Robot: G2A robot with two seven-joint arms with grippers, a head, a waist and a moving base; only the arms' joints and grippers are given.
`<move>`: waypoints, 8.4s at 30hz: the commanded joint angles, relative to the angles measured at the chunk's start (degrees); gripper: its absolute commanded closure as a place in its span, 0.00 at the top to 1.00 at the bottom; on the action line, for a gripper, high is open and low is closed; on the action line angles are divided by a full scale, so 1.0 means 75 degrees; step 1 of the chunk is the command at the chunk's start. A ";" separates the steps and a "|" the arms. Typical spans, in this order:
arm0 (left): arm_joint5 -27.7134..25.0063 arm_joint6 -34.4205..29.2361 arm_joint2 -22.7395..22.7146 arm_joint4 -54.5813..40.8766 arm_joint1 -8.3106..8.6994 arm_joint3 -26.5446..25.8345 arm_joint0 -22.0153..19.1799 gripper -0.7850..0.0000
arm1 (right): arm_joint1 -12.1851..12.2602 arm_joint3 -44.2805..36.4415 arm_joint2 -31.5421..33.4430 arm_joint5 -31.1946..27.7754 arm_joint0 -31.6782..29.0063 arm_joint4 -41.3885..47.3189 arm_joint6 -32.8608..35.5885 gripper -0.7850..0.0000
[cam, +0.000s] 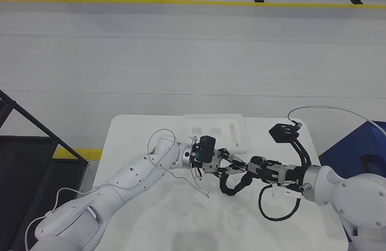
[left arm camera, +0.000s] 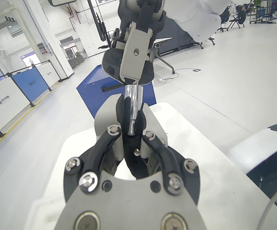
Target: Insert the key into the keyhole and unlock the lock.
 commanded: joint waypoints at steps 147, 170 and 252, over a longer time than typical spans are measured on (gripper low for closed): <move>-0.0532 -0.0917 -0.1054 -0.1375 0.1715 -0.1024 0.1132 0.00 | -0.0017 0.4059 -0.0394 -0.2177 -0.0556 -0.0753 0.0332 0.00; -0.1061 -0.1104 -0.3298 -0.1114 0.3081 -0.1635 0.2414 0.00 | -0.1100 0.7848 -0.3472 -0.3373 0.4092 0.0445 0.0064 0.00; -0.1061 -0.1104 -0.3298 -0.1114 0.3081 -0.1635 0.2414 0.00 | -0.3936 1.5283 -0.5689 -0.6089 0.7297 0.1475 -0.0324 0.00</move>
